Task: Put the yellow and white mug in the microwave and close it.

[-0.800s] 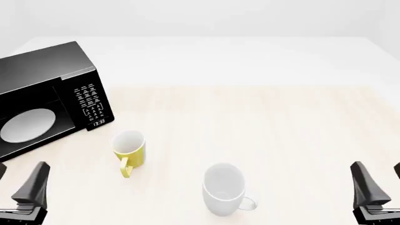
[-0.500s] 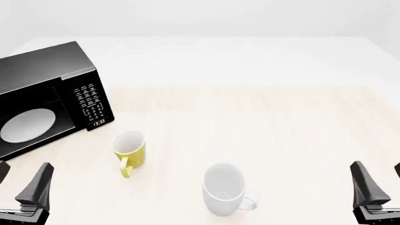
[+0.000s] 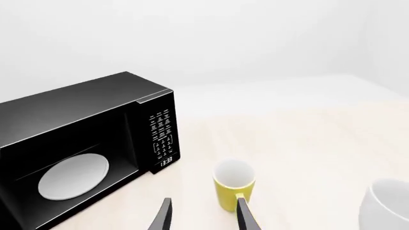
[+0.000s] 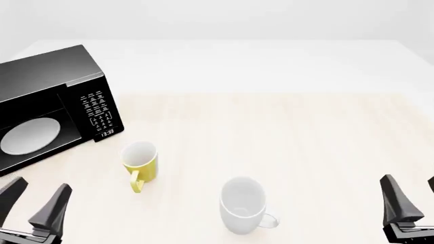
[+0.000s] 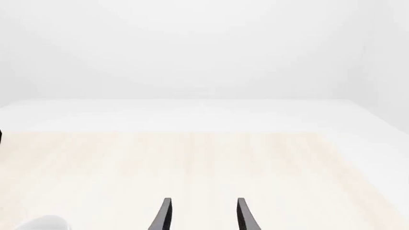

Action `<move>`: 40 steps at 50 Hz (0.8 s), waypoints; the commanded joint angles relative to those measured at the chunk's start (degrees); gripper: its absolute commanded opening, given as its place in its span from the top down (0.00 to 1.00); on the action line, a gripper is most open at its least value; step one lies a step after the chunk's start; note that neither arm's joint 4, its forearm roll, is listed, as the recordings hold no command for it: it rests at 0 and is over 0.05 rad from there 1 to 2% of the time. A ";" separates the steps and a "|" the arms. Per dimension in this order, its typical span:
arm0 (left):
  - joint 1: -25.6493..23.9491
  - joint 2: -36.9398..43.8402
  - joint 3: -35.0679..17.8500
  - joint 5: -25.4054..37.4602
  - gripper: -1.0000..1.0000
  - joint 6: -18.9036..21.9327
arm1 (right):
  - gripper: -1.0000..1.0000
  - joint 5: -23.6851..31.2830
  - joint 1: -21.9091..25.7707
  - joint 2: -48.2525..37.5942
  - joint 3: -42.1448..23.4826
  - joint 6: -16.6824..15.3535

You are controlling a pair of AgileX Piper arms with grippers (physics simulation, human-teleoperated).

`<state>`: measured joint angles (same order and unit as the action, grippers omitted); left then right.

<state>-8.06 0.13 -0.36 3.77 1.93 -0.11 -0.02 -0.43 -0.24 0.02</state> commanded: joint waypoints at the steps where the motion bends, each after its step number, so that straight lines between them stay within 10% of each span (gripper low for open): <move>1: -1.92 0.03 -0.93 4.01 0.00 -1.58 | 0.00 0.00 -0.01 -0.01 0.00 0.01; 40: -8.40 29.20 -4.71 -10.65 0.00 -11.37 | 0.00 0.00 -0.04 -0.01 0.00 0.04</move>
<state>-15.19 22.06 -4.40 -3.20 -6.14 -0.11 -0.05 -0.44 -0.25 0.06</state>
